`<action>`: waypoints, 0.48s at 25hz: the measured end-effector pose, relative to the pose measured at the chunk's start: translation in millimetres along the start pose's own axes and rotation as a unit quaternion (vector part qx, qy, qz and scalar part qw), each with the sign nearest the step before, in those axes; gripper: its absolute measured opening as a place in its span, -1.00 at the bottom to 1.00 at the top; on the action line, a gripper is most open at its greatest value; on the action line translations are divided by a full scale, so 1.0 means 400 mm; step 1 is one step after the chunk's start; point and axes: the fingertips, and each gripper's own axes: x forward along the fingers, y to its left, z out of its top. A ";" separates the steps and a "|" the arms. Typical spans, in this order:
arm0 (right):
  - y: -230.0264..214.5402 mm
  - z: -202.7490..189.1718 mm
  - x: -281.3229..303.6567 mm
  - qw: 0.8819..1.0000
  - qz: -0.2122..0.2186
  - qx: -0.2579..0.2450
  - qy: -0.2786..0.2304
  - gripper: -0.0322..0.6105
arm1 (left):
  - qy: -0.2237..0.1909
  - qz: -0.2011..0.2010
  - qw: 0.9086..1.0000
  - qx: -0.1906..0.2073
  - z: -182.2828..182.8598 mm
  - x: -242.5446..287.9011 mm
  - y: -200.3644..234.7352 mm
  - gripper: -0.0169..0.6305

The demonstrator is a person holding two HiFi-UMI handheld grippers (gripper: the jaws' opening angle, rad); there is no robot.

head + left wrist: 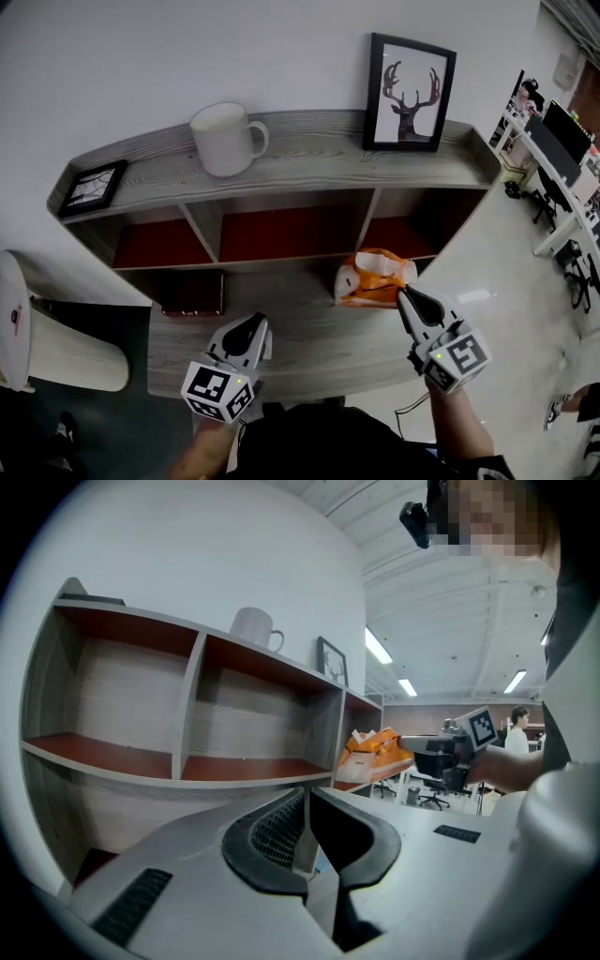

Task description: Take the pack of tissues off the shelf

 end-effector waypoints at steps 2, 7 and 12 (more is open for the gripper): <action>0.038 -0.006 0.008 1.000 0.012 -0.001 0.004 -0.82 | 0.002 -0.008 1.000 -0.001 -0.003 -0.006 0.003 -0.86; 0.143 -0.029 0.039 0.999 0.043 0.025 0.010 -0.82 | 0.006 -0.020 1.000 0.002 -0.005 -0.028 0.011 -0.86; 0.227 -0.058 0.079 0.996 0.080 0.032 0.014 -0.82 | 0.007 -0.020 1.000 0.001 -0.004 -0.051 0.020 -0.86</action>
